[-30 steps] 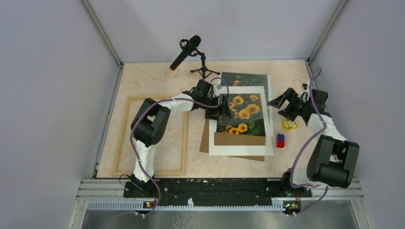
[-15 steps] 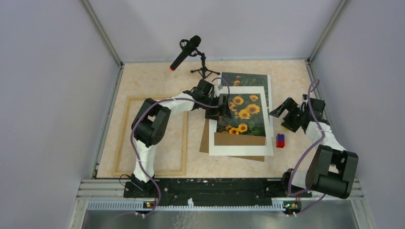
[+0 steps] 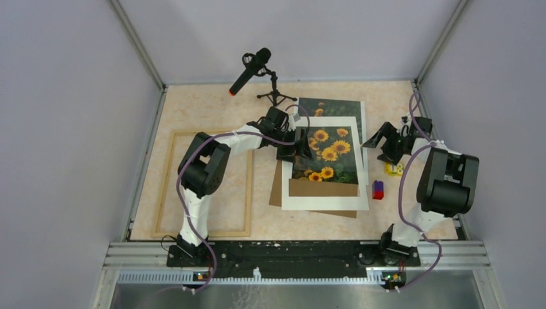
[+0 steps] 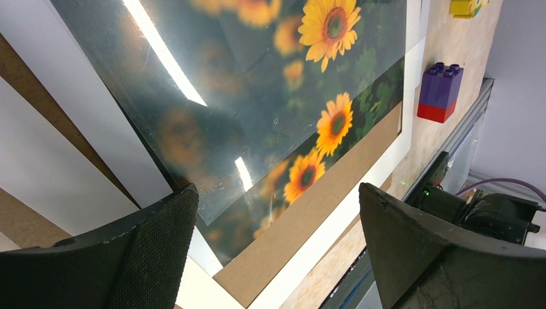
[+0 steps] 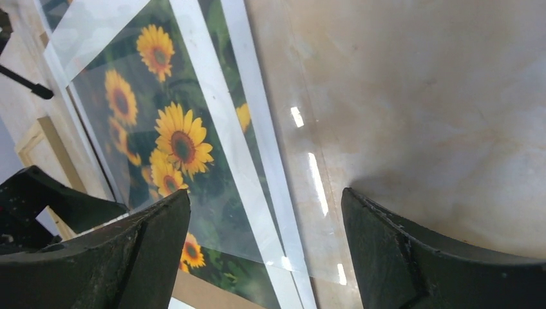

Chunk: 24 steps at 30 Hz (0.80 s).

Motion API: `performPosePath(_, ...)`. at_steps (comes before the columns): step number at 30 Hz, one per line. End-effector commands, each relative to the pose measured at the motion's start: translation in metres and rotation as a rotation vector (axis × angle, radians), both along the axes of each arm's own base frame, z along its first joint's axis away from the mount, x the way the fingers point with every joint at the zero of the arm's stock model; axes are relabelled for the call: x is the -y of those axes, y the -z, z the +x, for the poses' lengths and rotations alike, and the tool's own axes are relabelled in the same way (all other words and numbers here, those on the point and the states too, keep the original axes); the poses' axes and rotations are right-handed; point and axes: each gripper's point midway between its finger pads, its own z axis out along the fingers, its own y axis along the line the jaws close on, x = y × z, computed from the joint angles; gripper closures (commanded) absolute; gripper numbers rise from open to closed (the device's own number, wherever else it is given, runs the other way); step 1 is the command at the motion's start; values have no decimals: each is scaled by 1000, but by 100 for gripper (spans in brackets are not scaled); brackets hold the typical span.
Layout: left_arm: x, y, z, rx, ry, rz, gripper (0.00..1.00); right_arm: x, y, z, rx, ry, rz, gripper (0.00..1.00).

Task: Put the photo into the frame
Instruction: Pick up the photo frame item at the center of the board.

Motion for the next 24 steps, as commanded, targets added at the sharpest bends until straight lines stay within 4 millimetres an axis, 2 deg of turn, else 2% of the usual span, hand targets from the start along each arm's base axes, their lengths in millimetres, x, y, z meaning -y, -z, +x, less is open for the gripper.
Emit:
performPosePath(1, -6, 25, -2, -30, -5, 57, 2, -21, 2, 2, 26, -77, 80, 15)
performPosePath(4, -5, 25, -2, -33, -5, 55, 2, -41, -6, -1, 55, -114, 159, 15)
performPosePath(7, -5, 24, -3, -31, -4, 54, 2, -55, -23, -6, 97, -138, 217, 15)
performPosePath(14, -6, 21, -1, -15, -7, 55, 2, -62, -58, -26, 166, -143, 233, 14)
performPosePath(18, -5, 17, 0, -12, -4, 47, 2, -67, -67, -39, 181, -130, 274, 14)
performPosePath(24, -5, 15, 1, -2, -3, 47, 2, -71, -78, -47, 208, -117, 289, 14)
